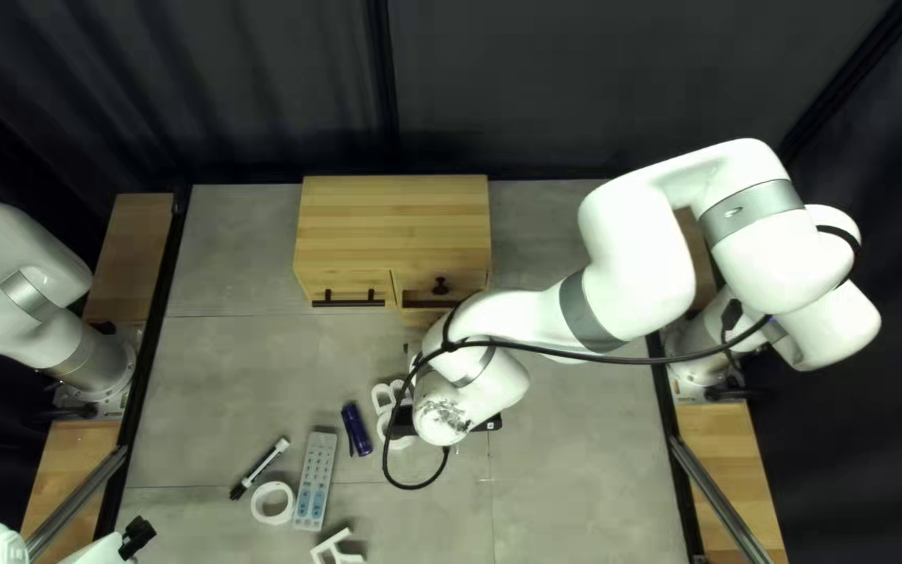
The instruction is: Open drawers and place objects into drawer and close
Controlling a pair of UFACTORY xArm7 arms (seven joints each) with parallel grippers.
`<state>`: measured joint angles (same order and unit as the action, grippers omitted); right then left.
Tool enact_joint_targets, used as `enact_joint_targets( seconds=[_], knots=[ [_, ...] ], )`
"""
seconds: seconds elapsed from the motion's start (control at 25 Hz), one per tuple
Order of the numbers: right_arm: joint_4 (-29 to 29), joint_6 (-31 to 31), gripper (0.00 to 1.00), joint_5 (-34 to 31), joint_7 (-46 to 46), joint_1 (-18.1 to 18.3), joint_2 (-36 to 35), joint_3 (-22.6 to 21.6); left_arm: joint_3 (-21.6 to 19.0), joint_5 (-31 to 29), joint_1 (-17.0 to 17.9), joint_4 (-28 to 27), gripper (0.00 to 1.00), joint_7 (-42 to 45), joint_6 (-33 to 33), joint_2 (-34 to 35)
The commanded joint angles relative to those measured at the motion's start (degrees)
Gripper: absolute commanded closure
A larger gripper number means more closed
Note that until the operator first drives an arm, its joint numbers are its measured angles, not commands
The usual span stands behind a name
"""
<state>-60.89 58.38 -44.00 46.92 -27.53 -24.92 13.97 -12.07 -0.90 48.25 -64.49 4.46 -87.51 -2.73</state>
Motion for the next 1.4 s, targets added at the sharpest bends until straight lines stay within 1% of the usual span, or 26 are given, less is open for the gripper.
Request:
enact_joint_targets(
  seconds=[0.04,0.32,0.56,0.96,1.4],
  knots=[
    [0.1,0.1,0.95,0.0,0.0,-0.1,0.0,-0.1,0.0,0.0,0.0,0.0,0.00,0.0,0.0,0.0],
    [-0.1,0.5,0.95,0.1,-0.1,-0.4,0.0,-0.3,0.0,0.0,0.0,0.0,0.00,0.0,0.0,0.0],
    [-1.7,1.0,0.95,0.7,0.5,-0.7,-1.2,-0.8,0.0,0.0,0.0,0.0,0.00,0.0,0.0,0.0],
    [-2.6,1.4,0.96,1.2,0.8,-0.9,-1.8,-1.3,0.0,0.0,0.0,0.0,0.00,0.0,0.0,0.0],
    [-2.6,2.0,0.96,1.7,0.2,-1.7,-1.8,-1.8,0.0,0.0,0.0,0.0,0.00,0.0,0.0,0.0]
  ],
)
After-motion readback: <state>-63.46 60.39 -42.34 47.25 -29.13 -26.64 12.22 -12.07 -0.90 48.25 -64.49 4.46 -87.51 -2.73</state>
